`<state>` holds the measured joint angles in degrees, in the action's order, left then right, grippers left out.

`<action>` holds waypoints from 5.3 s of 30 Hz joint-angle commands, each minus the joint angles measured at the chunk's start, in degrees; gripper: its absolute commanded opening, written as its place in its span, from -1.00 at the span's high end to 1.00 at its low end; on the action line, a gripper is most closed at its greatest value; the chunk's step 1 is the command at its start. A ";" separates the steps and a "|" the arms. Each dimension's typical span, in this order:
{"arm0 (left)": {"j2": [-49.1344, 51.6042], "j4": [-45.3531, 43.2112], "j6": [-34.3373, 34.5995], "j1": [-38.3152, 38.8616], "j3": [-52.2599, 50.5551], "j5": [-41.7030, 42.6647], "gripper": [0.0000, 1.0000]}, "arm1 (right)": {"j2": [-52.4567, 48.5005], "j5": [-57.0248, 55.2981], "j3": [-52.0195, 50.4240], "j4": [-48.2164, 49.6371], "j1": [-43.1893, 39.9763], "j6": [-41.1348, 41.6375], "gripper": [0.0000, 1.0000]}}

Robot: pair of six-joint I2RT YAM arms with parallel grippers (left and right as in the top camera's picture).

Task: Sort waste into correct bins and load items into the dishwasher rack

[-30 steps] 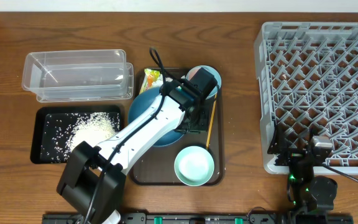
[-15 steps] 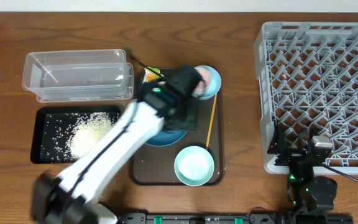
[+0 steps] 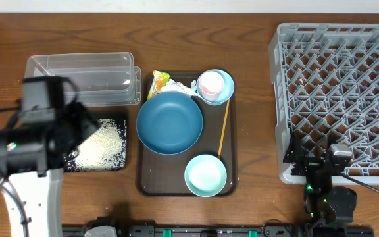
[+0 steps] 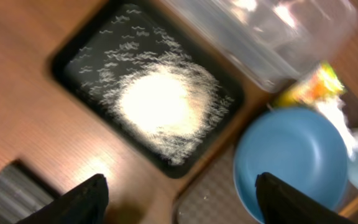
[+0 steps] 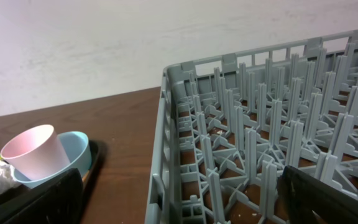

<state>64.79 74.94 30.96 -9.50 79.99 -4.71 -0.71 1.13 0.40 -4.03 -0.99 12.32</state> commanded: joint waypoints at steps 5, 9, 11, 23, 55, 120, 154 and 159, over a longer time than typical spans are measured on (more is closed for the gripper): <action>-1.11 2.43 3.34 -11.47 0.87 0.39 -0.71 | 0.37 0.20 -0.11 -0.22 0.04 -0.81 -0.99; -0.81 2.40 3.32 -11.82 0.87 0.39 -0.74 | 0.37 1.51 -0.11 0.52 0.09 0.63 -0.98; -0.76 2.40 3.32 -11.82 0.87 0.39 -0.77 | 0.37 6.34 -0.11 0.79 0.11 4.63 -0.98; -0.66 -0.46 3.21 -11.82 0.87 -1.18 -0.83 | 0.37 43.67 -0.09 10.47 0.20 53.27 -0.44; -0.44 -0.42 3.21 -11.82 0.87 -1.36 -0.83 | -93.04 -3.37 96.37 -62.40 48.48 2.86 -0.99; -0.44 -0.42 3.21 -11.82 0.87 -1.36 -0.84 | -128.37 -2.60 101.09 -45.00 62.55 1.40 0.66; -0.44 -0.42 3.21 -11.82 0.87 -1.36 -0.84 | -91.10 40.30 100.96 -51.32 7.41 -6.80 0.98; -0.44 -0.42 3.21 -11.82 0.87 -1.36 -0.84 | -93.29 52.19 100.94 -50.58 -9.90 -8.22 0.98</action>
<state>64.36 74.52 33.69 -20.97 80.14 -4.95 -93.47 40.27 101.10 -55.02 -4.43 7.09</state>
